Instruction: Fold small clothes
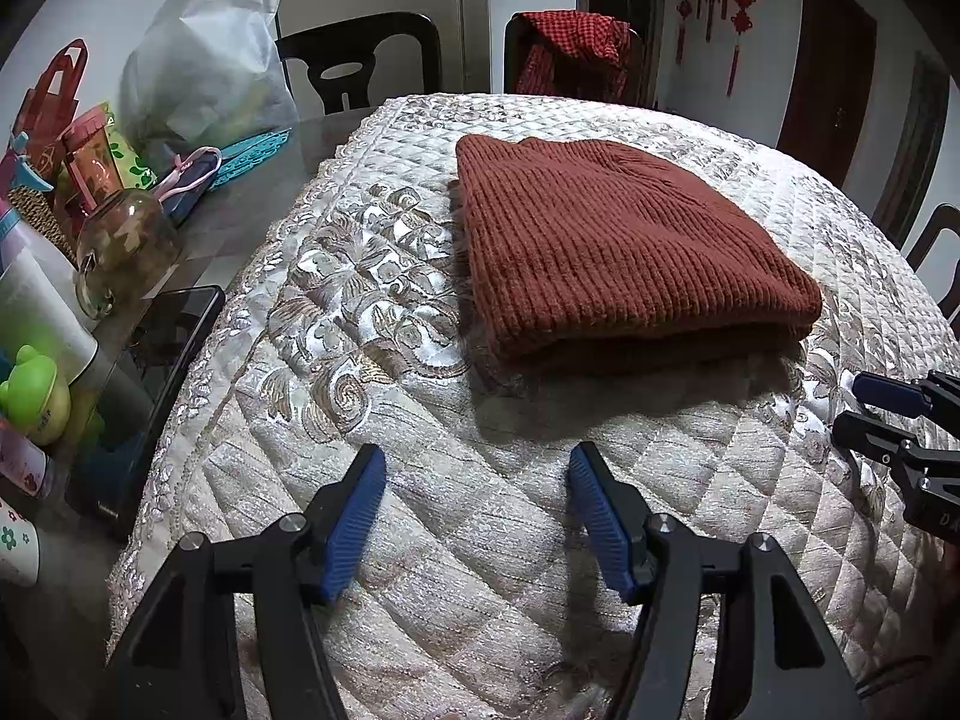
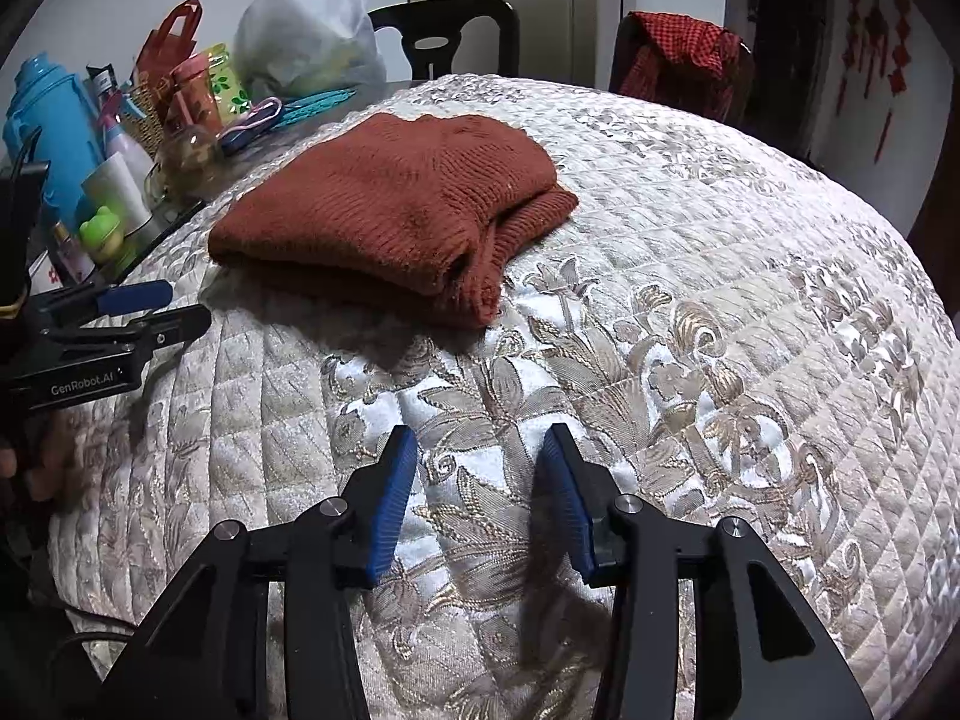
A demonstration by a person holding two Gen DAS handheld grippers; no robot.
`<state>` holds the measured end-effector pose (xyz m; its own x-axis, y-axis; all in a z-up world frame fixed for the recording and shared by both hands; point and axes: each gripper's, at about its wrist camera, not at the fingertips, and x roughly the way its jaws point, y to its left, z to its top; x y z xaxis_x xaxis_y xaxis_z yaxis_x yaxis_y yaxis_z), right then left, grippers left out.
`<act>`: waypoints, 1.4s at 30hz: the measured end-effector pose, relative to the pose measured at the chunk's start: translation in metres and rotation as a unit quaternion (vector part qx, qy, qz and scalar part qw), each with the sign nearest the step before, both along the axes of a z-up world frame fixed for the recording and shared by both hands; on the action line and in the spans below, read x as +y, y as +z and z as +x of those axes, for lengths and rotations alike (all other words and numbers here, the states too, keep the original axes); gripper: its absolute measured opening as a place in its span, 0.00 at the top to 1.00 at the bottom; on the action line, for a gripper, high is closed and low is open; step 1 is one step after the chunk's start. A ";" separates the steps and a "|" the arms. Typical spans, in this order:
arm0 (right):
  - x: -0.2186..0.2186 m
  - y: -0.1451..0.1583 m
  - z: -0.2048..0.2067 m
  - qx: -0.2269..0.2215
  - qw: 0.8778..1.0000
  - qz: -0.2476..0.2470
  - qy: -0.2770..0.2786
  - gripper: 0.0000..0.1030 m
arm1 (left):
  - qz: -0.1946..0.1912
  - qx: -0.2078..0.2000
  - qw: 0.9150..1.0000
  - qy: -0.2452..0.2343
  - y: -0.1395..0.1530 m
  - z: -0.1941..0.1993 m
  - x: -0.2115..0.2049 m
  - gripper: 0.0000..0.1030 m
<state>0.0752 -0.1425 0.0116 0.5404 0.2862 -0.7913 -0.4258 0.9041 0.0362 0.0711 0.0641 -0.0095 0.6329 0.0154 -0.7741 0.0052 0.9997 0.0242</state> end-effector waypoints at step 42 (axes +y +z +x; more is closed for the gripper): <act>0.002 0.000 0.000 -0.001 1.000 -0.004 0.001 0.55 | -0.006 0.014 1.000 0.001 -0.004 0.003 -0.002 0.10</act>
<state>0.0752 -0.1404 0.0115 0.5418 0.2802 -0.7924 -0.4272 0.9038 0.0275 0.0737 0.0617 -0.0136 0.6112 0.0069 -0.7914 0.0032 0.9999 0.0112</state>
